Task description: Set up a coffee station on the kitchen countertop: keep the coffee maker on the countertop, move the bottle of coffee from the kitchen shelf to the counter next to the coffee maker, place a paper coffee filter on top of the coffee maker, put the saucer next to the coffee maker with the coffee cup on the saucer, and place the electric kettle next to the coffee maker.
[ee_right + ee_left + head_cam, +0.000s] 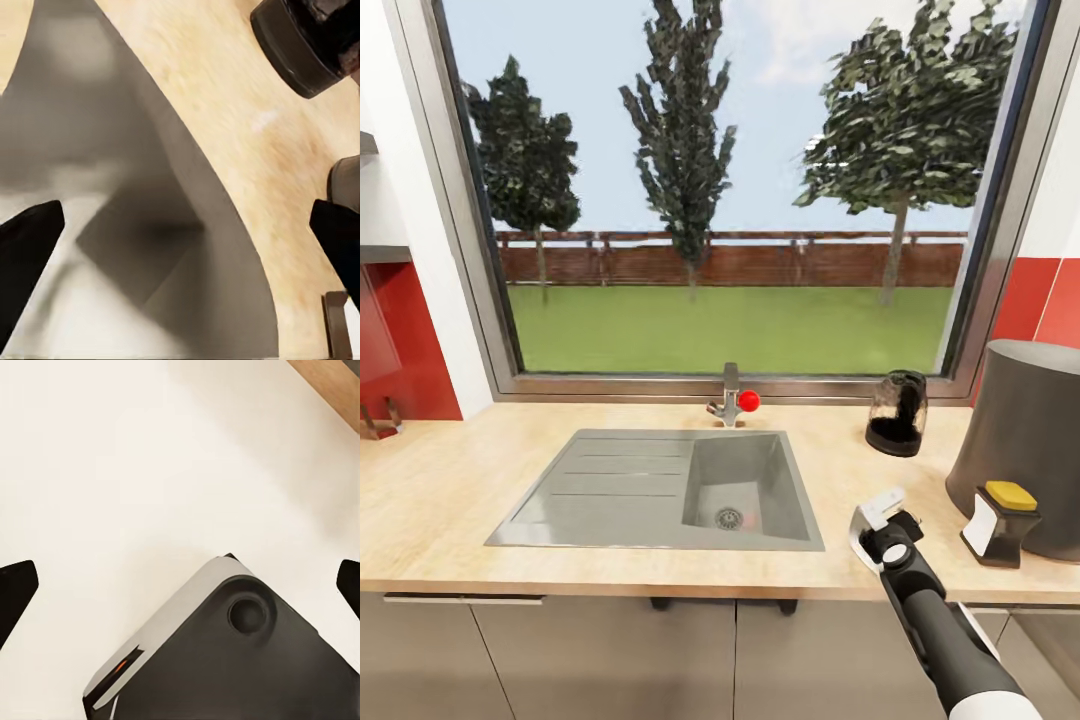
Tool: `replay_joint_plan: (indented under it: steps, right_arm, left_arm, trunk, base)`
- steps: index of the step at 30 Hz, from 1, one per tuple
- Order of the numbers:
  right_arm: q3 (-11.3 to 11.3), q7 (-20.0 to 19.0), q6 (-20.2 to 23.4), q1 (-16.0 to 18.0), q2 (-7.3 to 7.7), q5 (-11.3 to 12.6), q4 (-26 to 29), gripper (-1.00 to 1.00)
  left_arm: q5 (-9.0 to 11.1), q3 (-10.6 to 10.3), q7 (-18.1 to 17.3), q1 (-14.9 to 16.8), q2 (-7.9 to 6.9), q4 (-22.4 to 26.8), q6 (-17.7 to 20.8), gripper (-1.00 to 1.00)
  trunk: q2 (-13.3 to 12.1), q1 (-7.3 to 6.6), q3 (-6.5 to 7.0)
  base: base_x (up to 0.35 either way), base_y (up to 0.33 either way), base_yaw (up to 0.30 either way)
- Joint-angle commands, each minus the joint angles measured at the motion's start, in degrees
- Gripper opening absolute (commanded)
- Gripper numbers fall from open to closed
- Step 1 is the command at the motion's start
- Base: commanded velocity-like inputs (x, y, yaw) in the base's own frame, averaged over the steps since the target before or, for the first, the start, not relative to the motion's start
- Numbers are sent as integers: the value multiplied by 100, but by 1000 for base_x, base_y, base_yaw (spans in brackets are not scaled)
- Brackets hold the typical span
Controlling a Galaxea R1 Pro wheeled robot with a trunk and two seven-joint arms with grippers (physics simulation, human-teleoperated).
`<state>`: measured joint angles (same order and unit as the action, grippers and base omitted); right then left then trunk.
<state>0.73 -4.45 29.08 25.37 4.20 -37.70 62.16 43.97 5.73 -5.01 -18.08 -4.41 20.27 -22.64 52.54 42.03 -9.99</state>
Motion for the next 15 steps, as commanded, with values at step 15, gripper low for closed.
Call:
replay_joint_plan:
  steps: [15]
  right_arm:
    - [-3,-110,-7,3,2,-79,-121,-100]
  left_arm:
    - [52,16,-52,-2,2,4,5,100]
  trunk:
    - [6,1,-7]
  base:
    - [0,0,0]
